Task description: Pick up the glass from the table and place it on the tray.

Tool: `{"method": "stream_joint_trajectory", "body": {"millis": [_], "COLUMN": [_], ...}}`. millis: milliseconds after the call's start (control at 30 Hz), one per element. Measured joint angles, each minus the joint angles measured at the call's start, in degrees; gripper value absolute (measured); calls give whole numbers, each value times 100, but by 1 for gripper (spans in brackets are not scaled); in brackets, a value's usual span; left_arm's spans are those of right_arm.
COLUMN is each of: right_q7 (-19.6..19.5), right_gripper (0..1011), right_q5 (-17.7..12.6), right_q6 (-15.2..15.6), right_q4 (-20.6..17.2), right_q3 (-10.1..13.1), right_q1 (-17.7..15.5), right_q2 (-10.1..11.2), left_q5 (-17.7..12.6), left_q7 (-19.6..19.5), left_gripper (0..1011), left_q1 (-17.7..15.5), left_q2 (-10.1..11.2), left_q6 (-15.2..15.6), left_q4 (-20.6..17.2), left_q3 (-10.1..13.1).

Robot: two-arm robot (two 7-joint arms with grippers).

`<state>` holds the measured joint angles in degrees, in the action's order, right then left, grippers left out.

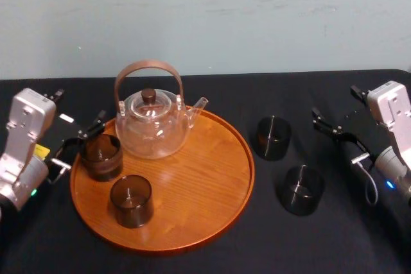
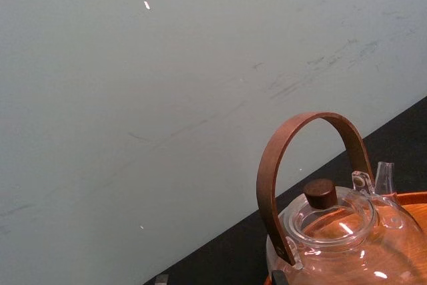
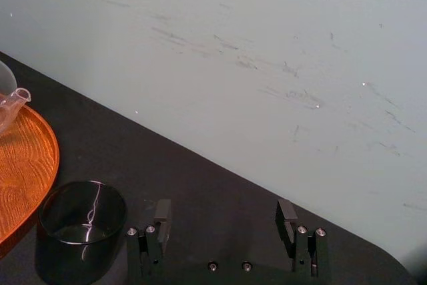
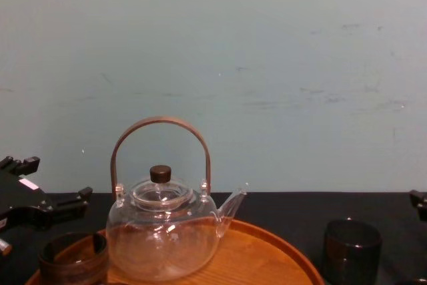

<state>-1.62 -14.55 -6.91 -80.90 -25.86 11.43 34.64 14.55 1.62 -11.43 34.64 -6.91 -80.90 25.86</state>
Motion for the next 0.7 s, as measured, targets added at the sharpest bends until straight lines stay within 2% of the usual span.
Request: {"method": "stream_joint_trajectory", "body": {"millis": [700], "right_q7": [0], "right_gripper": [1002], "right_q5": [0], "right_q6": [0], "right_q4": [0], "right_q3": [0], "right_q1": [0], "right_q2": [0], "left_q5": [0], "left_q7": [0], "left_gripper": [1001], "left_q1": [0], "left_q2": [0], "left_q6": [0], "left_q4": [0], "left_q3": [0]}}
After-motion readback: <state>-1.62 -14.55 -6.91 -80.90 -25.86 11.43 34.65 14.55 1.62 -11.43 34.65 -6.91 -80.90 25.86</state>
